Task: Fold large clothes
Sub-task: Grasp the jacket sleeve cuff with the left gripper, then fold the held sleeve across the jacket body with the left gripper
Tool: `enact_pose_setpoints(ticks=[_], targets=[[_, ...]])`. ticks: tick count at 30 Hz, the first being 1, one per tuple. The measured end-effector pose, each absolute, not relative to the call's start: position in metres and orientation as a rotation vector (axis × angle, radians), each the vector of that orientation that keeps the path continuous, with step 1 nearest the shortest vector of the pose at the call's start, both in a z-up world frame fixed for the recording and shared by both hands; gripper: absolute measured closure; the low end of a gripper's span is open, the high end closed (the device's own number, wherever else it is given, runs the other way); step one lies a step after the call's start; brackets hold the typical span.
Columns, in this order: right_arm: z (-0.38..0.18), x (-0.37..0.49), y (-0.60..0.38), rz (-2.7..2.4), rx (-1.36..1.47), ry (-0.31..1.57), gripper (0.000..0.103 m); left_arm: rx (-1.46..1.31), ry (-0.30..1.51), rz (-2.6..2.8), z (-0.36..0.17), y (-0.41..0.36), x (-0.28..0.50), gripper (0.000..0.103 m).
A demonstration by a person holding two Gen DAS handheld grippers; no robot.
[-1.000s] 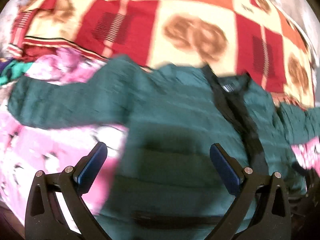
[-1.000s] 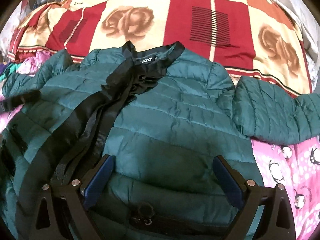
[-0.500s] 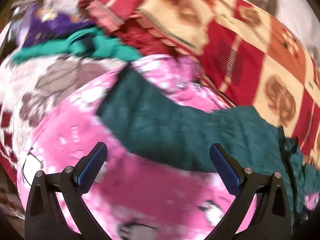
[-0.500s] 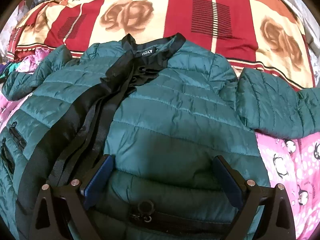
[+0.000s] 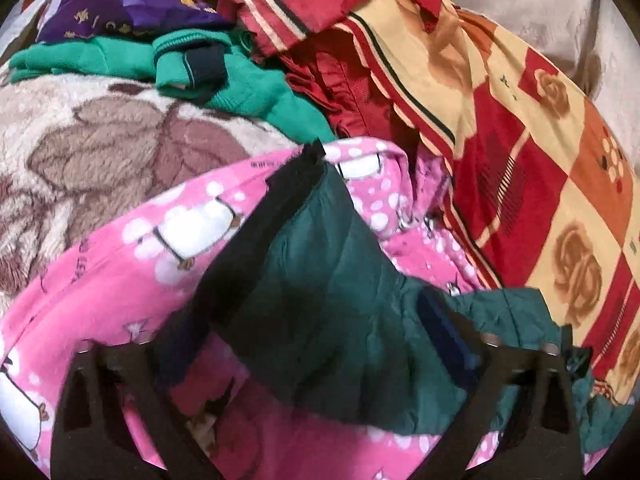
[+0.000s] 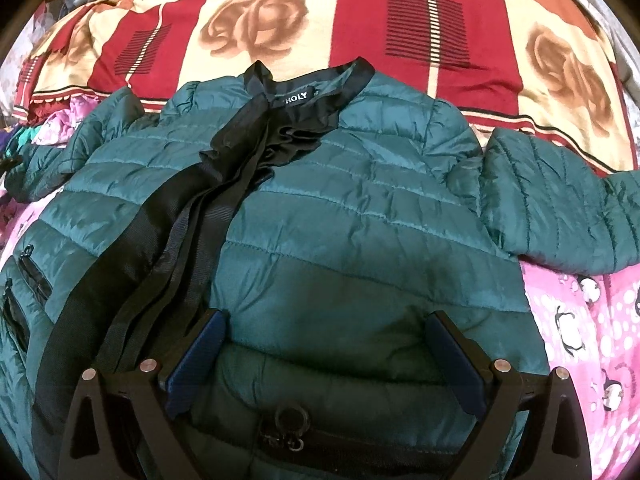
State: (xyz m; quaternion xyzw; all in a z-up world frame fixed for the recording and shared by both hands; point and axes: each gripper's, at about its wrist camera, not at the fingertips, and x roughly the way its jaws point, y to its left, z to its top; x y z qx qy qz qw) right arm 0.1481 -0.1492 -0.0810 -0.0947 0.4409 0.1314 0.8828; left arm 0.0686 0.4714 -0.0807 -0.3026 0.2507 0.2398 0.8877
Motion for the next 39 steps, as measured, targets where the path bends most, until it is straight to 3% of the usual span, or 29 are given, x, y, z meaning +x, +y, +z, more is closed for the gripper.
enact_pose_setpoints(ticks=[3, 4, 7, 16, 23, 33, 39], targets=[[-0.082, 0.149, -0.149, 0.275, -0.196, 0.921, 0.003, -0.669, 0.547, 0.559, -0.082, 0.478, 0.071, 0.051], [-0.082, 0.149, -0.148, 0.275, -0.197, 0.921, 0.003, -0.672, 0.564, 0.564, -0.082, 0.478, 0.071, 0.071], [-0.082, 0.149, -0.148, 0.275, -0.196, 0.921, 0.003, -0.648, 0.601, 0.555, -0.077, 0.478, 0.071, 0.087], [-0.060, 0.142, -0.161, 0.244, -0.182, 0.849, 0.007, -0.527, 0.451, 0.680, 0.008, 0.456, 0.039, 0.088], [-0.033, 0.126, -0.207, 0.154, -0.095, 0.803, 0.007, -0.437, 0.474, 0.275, 0.062, 0.342, 0.088, 0.088], [-0.023, 0.100, -0.274, 0.064, -0.041, 0.798, 0.007, -0.369, 0.622, -0.028, 0.037, 0.137, 0.168, 0.088], [-0.028, 0.092, -0.309, 0.025, -0.008, 0.822, 0.007, -0.367, 0.690, -0.141, 0.020, 0.055, 0.199, 0.088]])
